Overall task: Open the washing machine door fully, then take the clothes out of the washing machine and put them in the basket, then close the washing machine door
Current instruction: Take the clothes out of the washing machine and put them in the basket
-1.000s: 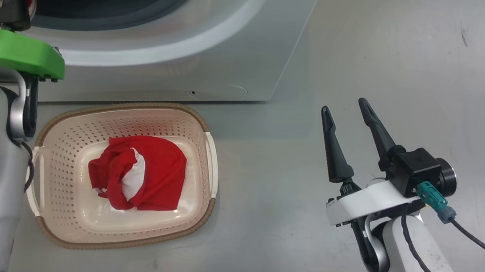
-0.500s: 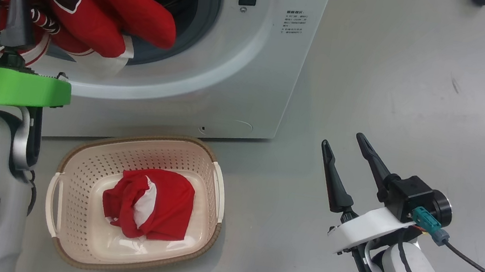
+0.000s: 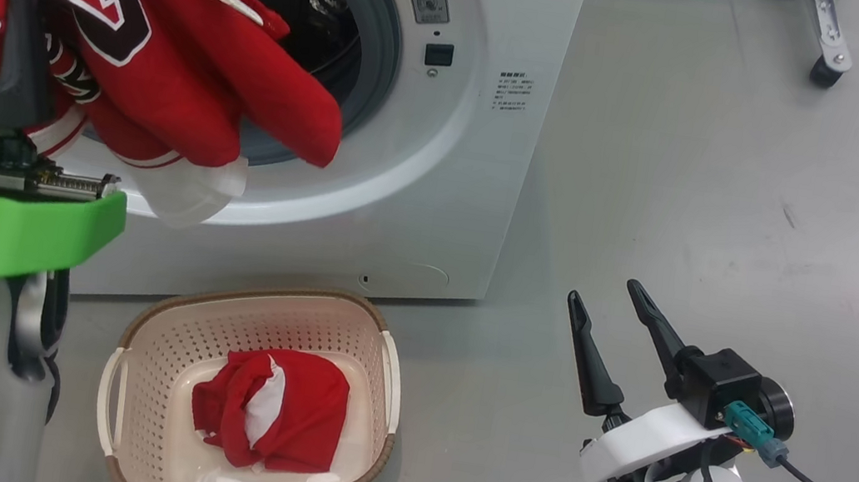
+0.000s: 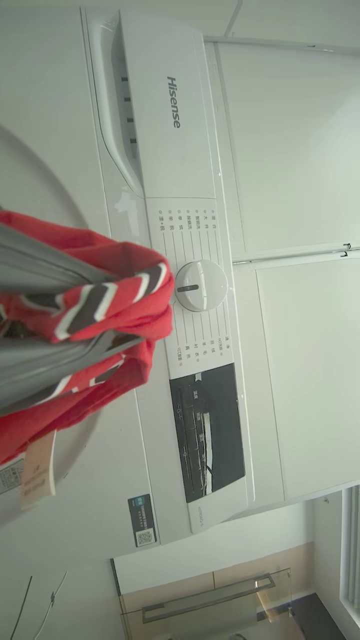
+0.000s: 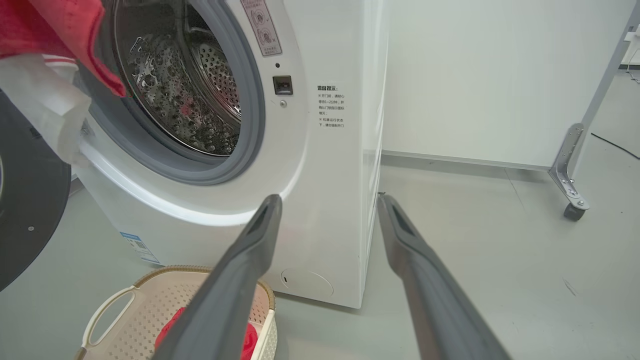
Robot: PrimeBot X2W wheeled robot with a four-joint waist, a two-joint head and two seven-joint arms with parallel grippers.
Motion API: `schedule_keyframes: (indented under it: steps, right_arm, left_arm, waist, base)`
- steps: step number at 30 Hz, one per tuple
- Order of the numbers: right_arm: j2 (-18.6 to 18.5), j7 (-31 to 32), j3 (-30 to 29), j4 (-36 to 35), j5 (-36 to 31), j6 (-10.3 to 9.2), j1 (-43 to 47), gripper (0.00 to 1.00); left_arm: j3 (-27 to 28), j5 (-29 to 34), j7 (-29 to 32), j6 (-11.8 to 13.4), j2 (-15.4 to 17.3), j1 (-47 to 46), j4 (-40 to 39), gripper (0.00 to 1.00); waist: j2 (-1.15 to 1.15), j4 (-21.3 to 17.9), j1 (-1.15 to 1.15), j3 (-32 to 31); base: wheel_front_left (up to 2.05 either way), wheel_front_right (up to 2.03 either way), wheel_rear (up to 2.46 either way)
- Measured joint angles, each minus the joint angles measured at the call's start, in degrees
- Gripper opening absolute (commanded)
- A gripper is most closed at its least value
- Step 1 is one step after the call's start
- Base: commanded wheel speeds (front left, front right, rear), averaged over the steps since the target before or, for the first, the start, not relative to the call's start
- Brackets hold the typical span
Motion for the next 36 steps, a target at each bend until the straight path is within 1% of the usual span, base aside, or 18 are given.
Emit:
schedule_keyframes:
  steps: [5,8,14,20,23,28,36]
  right_arm:
    - [0.0,0.0,0.0,-0.2,0.0,0.37,0.8,1.00]
    - [0.0,0.0,0.2,-0.4,0.0,0.40,0.8,1.00]
    - [0.1,0.0,1.0,-0.9,0.0,0.57,0.8,1.00]
    - [0.1,0.0,0.9,-1.5,0.0,0.59,0.7,1.00]
    - [0.1,0.0,0.4,-2.2,0.0,0.58,0.7,1.00]
    - [0.1,0.0,0.1,-2.9,0.0,0.57,0.2,1.00]
    - [0.1,0.0,0.9,-4.8,0.0,0.57,-2.3,1.00]
  left_arm:
    - [-0.1,0.2,0.0,0.5,0.0,2.2,-3.9,0.00]
    - [0.0,0.2,0.0,0.5,-0.1,4.4,-4.6,0.00]
    - [-0.1,-0.4,2.1,1.0,-1.0,11.0,-4.4,0.00]
    - [-1.1,-1.6,4.1,1.2,-2.2,18.3,0.0,0.00]
    - [-2.2,-2.6,4.1,1.2,-2.6,20.8,2.6,0.00]
    - [-3.9,-3.9,4.0,1.1,-3.0,22.0,7.9,0.00]
    - [-4.0,-5.9,3.2,0.2,-3.3,22.4,15.6,0.00]
  waist:
    - [0.00,0.1,0.00,-1.0]
    - [0.00,0.1,0.00,-0.9]
    - [0.00,-0.4,0.00,-0.2]
    - [0.00,-1.3,0.00,1.0]
    - [0.00,-1.6,0.00,1.9]
    - [0.00,-2.0,0.00,3.7]
    - [0.00,-3.1,0.00,7.6]
  base:
    - [0.00,0.00,0.00]
    - [0.00,0.00,0.00]
    - [0.00,0.00,0.00]
    - [0.00,0.00,0.00]
    - [0.00,0.00,0.00]
    - [0.00,0.00,0.00]
    - [0.00,0.00,0.00]
